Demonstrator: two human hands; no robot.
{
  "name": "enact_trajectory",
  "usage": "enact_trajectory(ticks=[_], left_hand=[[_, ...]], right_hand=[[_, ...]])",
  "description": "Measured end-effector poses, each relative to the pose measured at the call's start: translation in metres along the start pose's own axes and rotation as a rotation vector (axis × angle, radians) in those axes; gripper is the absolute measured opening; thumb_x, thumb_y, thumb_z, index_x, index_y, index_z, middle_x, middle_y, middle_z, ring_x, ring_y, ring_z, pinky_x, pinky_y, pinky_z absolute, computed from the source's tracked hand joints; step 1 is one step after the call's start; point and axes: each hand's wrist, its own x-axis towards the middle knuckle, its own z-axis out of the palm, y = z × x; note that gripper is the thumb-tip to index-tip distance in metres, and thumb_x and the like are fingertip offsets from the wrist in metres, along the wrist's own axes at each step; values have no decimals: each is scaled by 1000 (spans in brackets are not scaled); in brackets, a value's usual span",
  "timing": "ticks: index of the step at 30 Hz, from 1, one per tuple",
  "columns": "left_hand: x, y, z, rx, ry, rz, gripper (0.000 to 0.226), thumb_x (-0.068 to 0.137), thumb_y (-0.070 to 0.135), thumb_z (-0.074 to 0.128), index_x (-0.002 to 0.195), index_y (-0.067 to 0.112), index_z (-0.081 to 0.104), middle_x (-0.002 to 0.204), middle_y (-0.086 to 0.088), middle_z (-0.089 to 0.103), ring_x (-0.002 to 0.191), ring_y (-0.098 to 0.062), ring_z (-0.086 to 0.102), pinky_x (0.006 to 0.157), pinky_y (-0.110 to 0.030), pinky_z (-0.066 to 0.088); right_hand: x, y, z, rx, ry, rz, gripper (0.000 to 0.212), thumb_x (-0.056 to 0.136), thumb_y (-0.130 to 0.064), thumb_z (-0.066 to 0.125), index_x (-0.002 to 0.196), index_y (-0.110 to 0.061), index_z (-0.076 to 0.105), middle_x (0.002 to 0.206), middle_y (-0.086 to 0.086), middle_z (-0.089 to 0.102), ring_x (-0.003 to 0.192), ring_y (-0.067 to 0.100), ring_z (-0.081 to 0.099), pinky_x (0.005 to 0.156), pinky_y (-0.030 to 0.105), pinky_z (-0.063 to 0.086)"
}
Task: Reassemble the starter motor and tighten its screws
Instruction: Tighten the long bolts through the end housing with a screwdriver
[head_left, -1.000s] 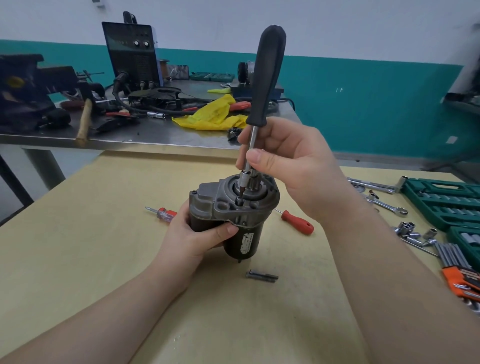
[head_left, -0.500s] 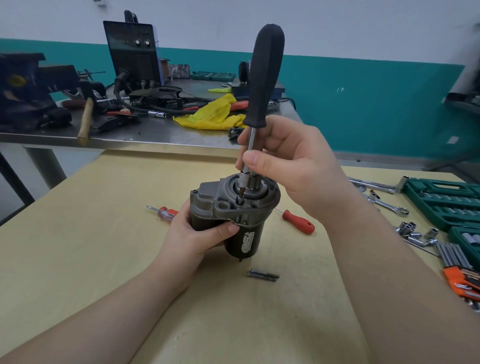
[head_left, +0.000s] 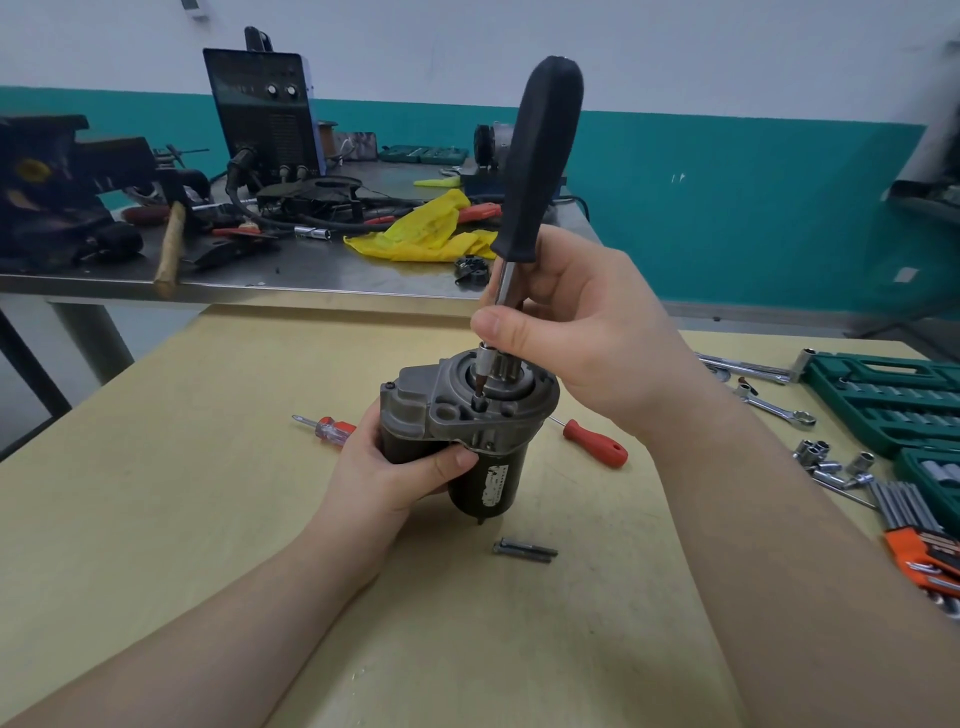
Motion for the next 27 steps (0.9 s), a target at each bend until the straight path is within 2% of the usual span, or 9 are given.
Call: enact_trajectory(ticks=[4, 7, 13, 16, 19, 21, 23, 25, 27], left_hand=[[0, -1, 0, 7, 13, -1, 83, 66, 34, 104, 138, 21, 66, 135, -16, 73, 125, -39, 70, 91, -61, 62], [0, -2, 0, 16, 30, -3, 83, 64, 36, 105, 136, 24, 67, 133, -14, 74, 123, -38, 71, 89, -57, 63], [1, -2, 1, 26, 26, -4, 83, 65, 36, 105, 137, 22, 66, 134, -15, 74, 124, -39, 71, 92, -62, 62], [-1, -1, 1, 19, 40, -8, 85, 62, 37, 106, 136, 22, 67, 133, -16, 74, 123, -39, 71, 91, -61, 62], [-1, -2, 1, 3, 37, -10, 88, 61, 37, 106, 137, 19, 65, 133, -17, 73, 124, -41, 70, 93, -63, 61], [-1, -1, 2, -2, 32, -10, 88, 61, 37, 106, 137, 18, 65, 133, -18, 73, 124, -41, 70, 93, -64, 61], [-2, -1, 2, -1, 32, -11, 88, 61, 37, 106, 137, 18, 66, 133, -18, 73, 124, -41, 70, 92, -63, 61], [-2, 0, 1, 1, 31, -12, 86, 61, 37, 106, 136, 19, 66, 133, -17, 73, 123, -41, 70, 91, -62, 62], [-1, -1, 1, 2, 29, -11, 86, 62, 36, 106, 136, 20, 66, 134, -17, 73, 124, -41, 70, 92, -63, 61]], right_hand=[[0, -2, 0, -28, 3, 5, 31, 88, -27, 76, 113, -11, 66, 98, 14, 71, 94, 32, 72, 89, 53, 62], [0, -4, 1, -58, -8, 6, 30, 87, -28, 75, 111, -13, 64, 94, 5, 69, 93, 29, 71, 88, 53, 61], [0, -4, 0, -90, 4, 4, 26, 86, -30, 75, 107, -21, 64, 91, -7, 67, 92, 24, 70, 88, 51, 61], [0, -2, 1, -88, 7, 12, 25, 85, -31, 77, 105, -22, 64, 89, -8, 68, 92, 25, 70, 88, 52, 61], [1, 0, 3, -42, 30, 11, 27, 83, -30, 80, 104, -21, 66, 90, -1, 72, 93, 26, 72, 91, 54, 61], [1, 2, 3, 0, 34, 17, 32, 82, -28, 81, 109, -23, 64, 92, -2, 77, 92, 22, 75, 91, 46, 63], [2, 1, 3, 53, 15, 12, 49, 85, -20, 80, 129, -24, 58, 93, -4, 79, 91, 19, 77, 87, 34, 63], [2, 1, 3, 75, 5, -17, 70, 91, -16, 77, 151, -25, 43, 95, 0, 80, 97, 22, 77, 91, 38, 62], [1, -1, 4, 86, -12, -44, 67, 98, -22, 70, 156, -31, 38, 96, 2, 79, 101, 23, 75, 96, 47, 59]])
